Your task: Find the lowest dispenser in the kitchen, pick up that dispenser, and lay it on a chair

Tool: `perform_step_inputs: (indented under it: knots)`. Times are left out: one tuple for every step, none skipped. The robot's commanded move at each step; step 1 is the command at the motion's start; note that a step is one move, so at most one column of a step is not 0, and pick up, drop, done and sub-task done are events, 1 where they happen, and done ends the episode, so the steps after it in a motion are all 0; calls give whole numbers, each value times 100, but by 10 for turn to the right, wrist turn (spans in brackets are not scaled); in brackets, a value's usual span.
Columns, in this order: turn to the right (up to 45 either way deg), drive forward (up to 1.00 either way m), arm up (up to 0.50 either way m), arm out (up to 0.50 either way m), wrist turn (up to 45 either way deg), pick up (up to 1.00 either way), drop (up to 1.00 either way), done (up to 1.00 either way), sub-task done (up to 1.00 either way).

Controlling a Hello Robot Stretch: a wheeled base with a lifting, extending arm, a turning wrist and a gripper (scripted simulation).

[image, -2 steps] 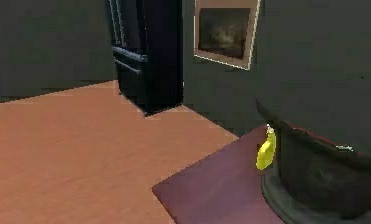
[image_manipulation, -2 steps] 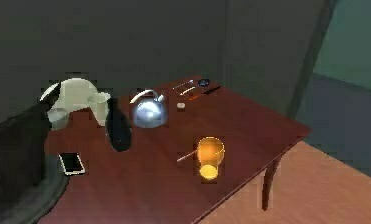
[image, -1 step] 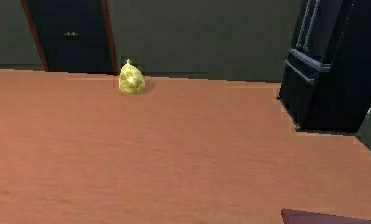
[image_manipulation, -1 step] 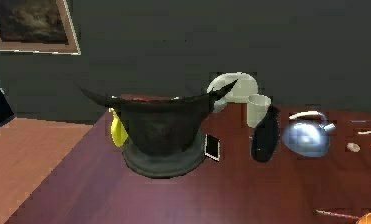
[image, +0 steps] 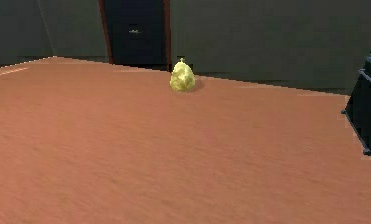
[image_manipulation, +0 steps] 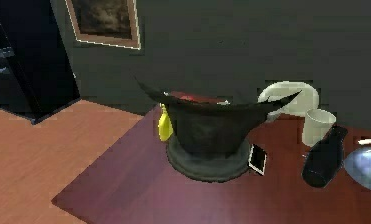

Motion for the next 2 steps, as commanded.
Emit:
perform_step_inputs:
  knots:
    - [0, 0, 50, 0, 0, 0, 0, 0, 0]
    - [0, 0, 36, 0, 0, 0, 0, 0, 0]
